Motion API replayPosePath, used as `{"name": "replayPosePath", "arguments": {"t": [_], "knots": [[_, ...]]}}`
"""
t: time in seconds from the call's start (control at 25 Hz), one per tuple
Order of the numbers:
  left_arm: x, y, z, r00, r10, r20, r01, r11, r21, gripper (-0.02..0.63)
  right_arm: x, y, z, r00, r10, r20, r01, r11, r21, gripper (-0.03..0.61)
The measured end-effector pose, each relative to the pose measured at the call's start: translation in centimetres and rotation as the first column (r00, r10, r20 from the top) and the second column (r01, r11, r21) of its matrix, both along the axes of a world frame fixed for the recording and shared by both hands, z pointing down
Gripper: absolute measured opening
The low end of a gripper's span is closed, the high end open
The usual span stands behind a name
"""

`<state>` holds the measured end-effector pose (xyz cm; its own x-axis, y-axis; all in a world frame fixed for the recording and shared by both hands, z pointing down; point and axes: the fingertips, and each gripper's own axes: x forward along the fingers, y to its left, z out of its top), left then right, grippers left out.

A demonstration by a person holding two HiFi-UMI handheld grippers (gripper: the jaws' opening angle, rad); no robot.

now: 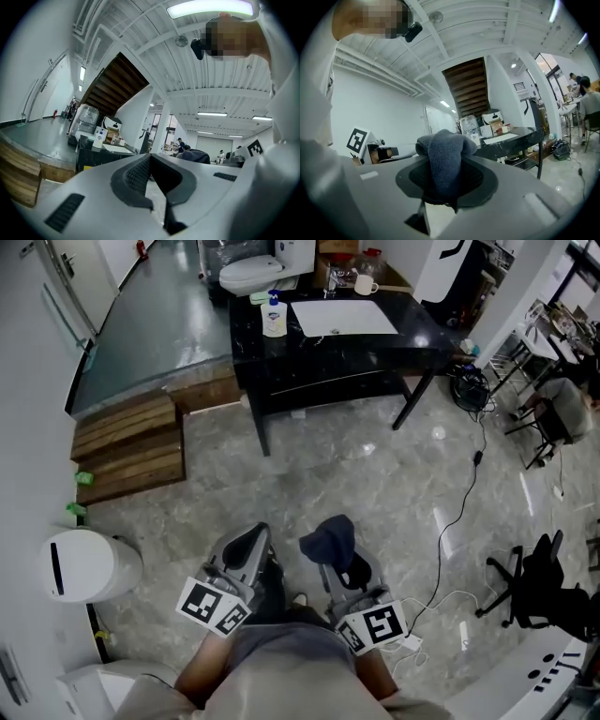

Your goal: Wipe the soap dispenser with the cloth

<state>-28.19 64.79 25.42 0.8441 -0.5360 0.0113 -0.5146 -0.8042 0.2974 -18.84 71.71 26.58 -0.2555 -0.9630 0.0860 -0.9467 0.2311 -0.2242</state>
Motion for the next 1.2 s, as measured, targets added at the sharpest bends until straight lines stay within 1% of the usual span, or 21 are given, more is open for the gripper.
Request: {"name": "replayPosePath", "arguments": {"t": [0.2, 0.4, 0.68, 0.8, 1.2], "knots": [[0.5, -4.2, -0.4, 1.0, -0.008, -0.015, 0.008, 1.0, 0.009, 0.006, 0.5, -4.1, -1.3, 1.0, -0.007, 0.005, 0.007, 0.999, 0.043, 0.117], [-0.1, -8.2, -0.8, 1.0, -0.02, -0.023, 0.021, 1.0, 0.007, 0.006, 0.2, -8.5, -1.4, 1.0, -0.025, -0.004, 0.025, 0.999, 0.032, 0.117], [-1.0, -13.7, -1.0, 0.999, 0.004, -0.035, -0.004, 1.0, 0.003, 0.006, -1.1, -14.9, -2.4, 0.999, -0.021, -0.032, 0.023, 0.998, 0.055, 0.117], [-1.1, -15.7, -1.5, 0.999, 0.018, -0.042, -0.018, 1.0, 0.013, 0.006, -1.4, -17.0, -3.1, 0.999, -0.016, -0.044, 0.019, 0.998, 0.068, 0.117], [-0.8, -20.4, -2.0, 0.996, 0.076, -0.044, -0.075, 0.996, 0.04, 0.006, -1.6, -21.4, -3.4, 0.998, 0.024, -0.062, -0.019, 0.997, 0.075, 0.117]]}}
